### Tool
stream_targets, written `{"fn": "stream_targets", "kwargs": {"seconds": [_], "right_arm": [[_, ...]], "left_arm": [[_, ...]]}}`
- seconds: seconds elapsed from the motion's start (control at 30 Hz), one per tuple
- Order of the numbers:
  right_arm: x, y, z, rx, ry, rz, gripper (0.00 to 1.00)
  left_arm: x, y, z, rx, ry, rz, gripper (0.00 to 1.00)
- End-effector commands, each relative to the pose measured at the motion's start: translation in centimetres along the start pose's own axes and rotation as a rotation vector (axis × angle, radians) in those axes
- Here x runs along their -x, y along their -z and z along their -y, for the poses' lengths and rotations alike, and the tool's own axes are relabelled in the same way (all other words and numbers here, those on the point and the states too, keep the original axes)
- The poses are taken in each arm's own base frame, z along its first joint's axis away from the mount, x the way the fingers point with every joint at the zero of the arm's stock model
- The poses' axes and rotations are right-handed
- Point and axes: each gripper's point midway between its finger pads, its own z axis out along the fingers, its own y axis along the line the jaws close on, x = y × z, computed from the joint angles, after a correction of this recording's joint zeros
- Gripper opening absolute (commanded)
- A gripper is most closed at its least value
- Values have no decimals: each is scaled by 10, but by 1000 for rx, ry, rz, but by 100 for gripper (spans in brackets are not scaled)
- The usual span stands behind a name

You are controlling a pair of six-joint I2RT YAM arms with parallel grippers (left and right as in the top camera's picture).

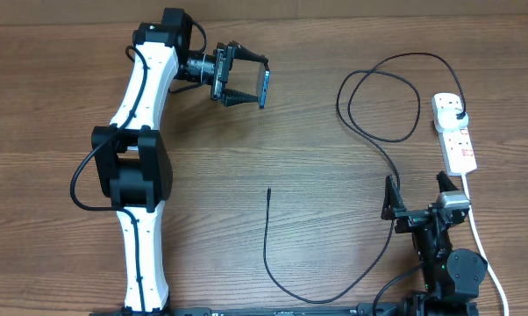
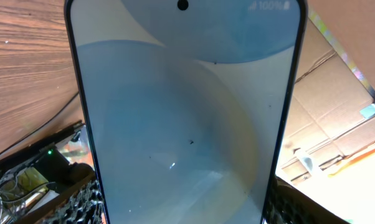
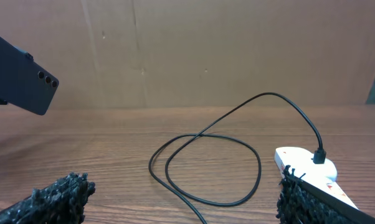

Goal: Plug charger to phone and switch on socket
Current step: 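Hold the phone upright in the left gripper above the table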

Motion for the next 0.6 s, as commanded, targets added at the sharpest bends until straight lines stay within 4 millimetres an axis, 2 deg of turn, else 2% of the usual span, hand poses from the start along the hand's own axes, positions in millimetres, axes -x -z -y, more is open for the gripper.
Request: {"fn": "stream_targets", "kwargs": {"seconds": [0.0,0.57], "right_arm": [[-2,0,-2,11,-1,3,100],[-2,0,-2,11,-1,3,100]], "left_arm": [[-7,-1,9,-8,-53,-8,4],[3,0,2,35,-96,44,4]]}}
